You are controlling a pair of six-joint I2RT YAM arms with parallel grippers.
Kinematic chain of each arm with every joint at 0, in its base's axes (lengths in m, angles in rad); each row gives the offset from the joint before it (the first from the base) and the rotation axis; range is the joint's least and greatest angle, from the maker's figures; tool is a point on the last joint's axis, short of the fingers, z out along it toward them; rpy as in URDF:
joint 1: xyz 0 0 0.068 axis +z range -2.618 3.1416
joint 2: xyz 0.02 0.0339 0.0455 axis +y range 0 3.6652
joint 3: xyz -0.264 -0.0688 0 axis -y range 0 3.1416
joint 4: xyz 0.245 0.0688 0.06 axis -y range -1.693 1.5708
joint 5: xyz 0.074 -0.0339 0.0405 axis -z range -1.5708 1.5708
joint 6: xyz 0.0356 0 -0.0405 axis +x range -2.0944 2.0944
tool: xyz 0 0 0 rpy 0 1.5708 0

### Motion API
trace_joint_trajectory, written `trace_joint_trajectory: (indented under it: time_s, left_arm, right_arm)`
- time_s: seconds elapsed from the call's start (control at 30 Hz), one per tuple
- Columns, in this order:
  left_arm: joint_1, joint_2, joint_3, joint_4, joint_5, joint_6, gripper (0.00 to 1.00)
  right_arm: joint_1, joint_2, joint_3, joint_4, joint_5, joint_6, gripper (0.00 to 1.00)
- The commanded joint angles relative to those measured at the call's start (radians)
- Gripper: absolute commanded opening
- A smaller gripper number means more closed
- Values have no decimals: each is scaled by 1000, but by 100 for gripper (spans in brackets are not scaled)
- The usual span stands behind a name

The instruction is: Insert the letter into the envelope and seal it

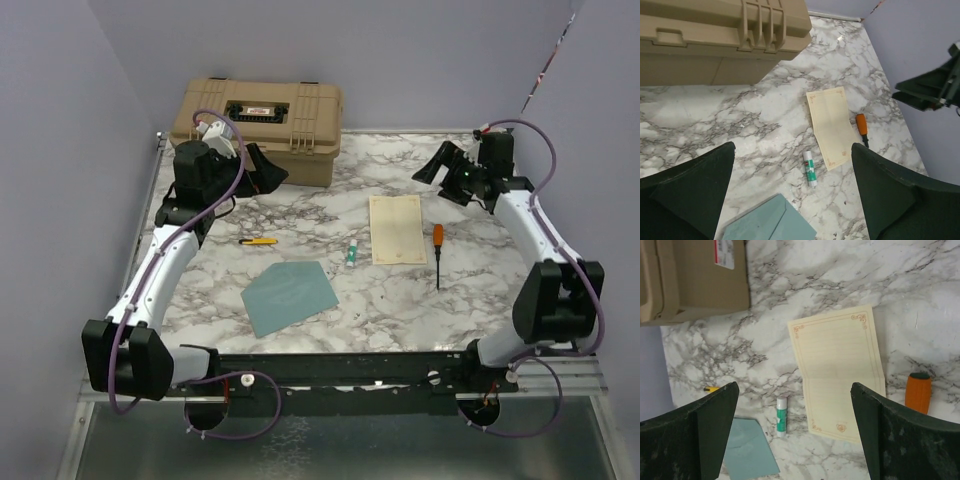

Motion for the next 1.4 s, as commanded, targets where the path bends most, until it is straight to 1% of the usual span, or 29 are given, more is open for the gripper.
trace_joint_trajectory:
  time_s: [0.0, 0.1, 0.2, 0.27, 0.37, 0.5, 0.63, 0.77, 0.87, 1.0, 1.03, 1.1, 1.17, 1.2, 1.37]
  left_arm:
    - [-36, 10, -53, 153, 37, -81, 99]
    - [-47, 25, -67, 187, 34, -108, 99]
    - [-54, 39, -68, 191, 33, -118, 99]
    - [-56, 46, -68, 191, 31, -123, 99]
    - [-57, 53, -66, 191, 39, -123, 99]
    - [-57, 69, -59, 189, 47, -120, 99]
    - [-57, 92, -43, 183, 52, -116, 99]
    - [-56, 109, -23, 177, 52, -111, 99]
    - [-57, 104, -18, 171, 46, -110, 99]
    - [-57, 84, -23, 162, 31, -99, 99]
    - [-56, 79, -24, 162, 27, -97, 99]
    - [-57, 64, -28, 161, 19, -92, 99]
    - [-56, 49, -30, 151, 7, -88, 99]
    - [-56, 46, -31, 141, 0, -88, 99]
    - [-56, 33, -20, 115, -41, -90, 99]
  right_arm:
    - [-4, 180, 102, 20, 16, -43, 96]
    - [-4, 307, 166, 81, 4, -51, 95]
    - [-4, 428, 256, 59, 14, -52, 89]
    - [-4, 481, 283, 54, 32, -56, 87]
    - [-8, 531, 287, 68, 21, -110, 86]
    - [-29, 585, 313, 24, -82, -187, 86]
    - [-40, 618, 315, -4, -173, -229, 86]
    - [-41, 664, 296, 6, -286, -249, 80]
    - [-41, 699, 297, 14, -343, -247, 71]
    - [-41, 688, 250, 109, -395, -212, 53]
    - [-41, 681, 239, 134, -412, -202, 47]
    - [-40, 666, 224, 167, -427, -183, 27]
    - [-41, 639, 208, 196, -424, -159, 4]
    - [-41, 621, 200, 207, -420, -151, 1]
    - [-41, 477, 169, 231, -379, -125, 0]
